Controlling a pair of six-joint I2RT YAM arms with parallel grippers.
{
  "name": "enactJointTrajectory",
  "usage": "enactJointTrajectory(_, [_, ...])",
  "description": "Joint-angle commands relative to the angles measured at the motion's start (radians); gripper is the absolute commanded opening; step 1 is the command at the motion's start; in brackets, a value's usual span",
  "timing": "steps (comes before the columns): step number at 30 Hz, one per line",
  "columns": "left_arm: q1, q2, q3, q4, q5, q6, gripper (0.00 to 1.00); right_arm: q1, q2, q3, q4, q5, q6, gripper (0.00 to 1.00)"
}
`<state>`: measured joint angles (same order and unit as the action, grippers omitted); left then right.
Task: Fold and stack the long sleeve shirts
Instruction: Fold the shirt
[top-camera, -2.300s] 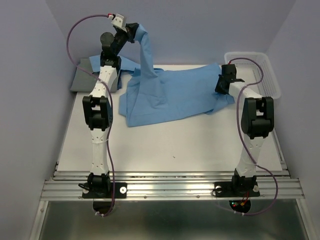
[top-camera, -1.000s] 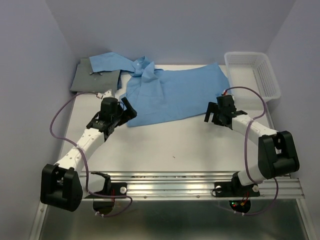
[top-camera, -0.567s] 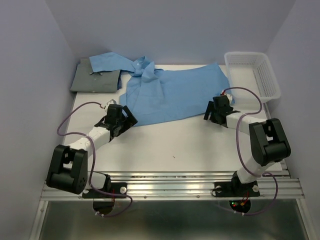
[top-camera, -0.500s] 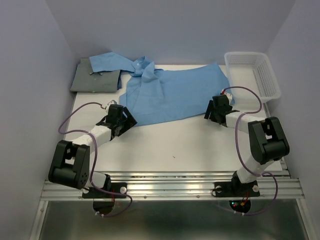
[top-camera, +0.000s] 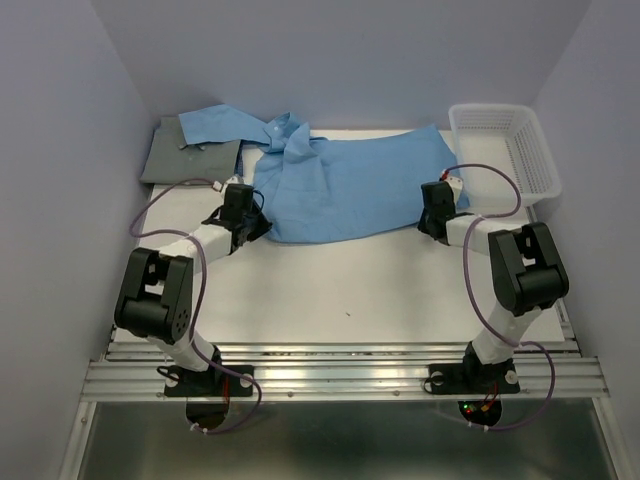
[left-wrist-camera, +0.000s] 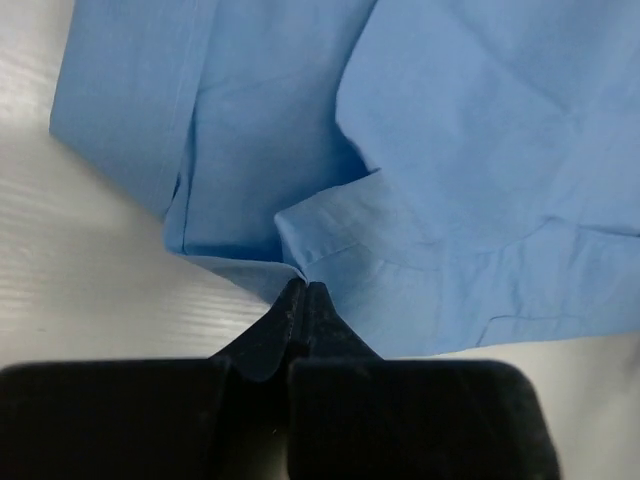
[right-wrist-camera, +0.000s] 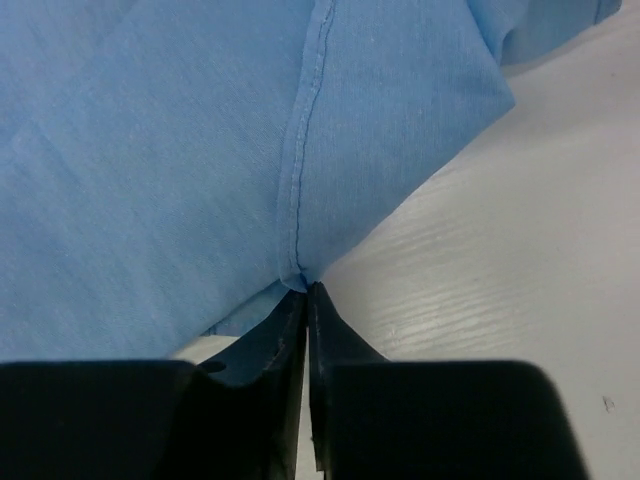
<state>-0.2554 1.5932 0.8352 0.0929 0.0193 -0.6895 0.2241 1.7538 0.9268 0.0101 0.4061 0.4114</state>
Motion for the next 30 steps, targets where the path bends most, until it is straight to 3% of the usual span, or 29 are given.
enactJointTrajectory(1, [0.004, -0.130, 0.096, 0.019, -0.068, 0.034, 0.00, 0.008, 0.006, 0.050, 0.048, 0.018, -0.057, 0.01])
enactJointTrajectory(10, [0.027, -0.334, 0.114, -0.025, -0.114, 0.044, 0.00, 0.008, -0.099, 0.003, 0.083, -0.032, -0.150, 0.01])
enactJointTrajectory(16, [0.088, -0.414, 0.172, -0.076, -0.145, 0.056, 0.00, -0.005, -0.186, 0.007, 0.037, 0.271, -0.393, 0.01])
enactJointTrajectory(20, [0.125, -0.423, 0.229, -0.116, -0.163, 0.073, 0.00, -0.014, -0.253, 0.009, 0.106, 0.359, -0.676, 0.01])
enactJointTrajectory(23, [0.143, -0.429, 0.216, -0.124, -0.150, 0.071, 0.00, -0.014, -0.303, -0.023, 0.214, 0.307, -0.853, 0.01])
enactJointTrajectory(24, [0.149, -0.443, 0.185, -0.122, -0.144, 0.064, 0.00, -0.014, -0.330, -0.060, 0.325, 0.230, -0.956, 0.01])
enactJointTrajectory(27, [0.154, -0.458, 0.156, -0.142, -0.145, 0.062, 0.00, -0.026, -0.341, -0.086, 0.392, 0.198, -1.055, 0.01])
enactJointTrajectory(30, [0.156, -0.490, 0.105, -0.168, -0.133, 0.042, 0.00, -0.026, -0.356, -0.097, 0.383, 0.185, -1.053, 0.01])
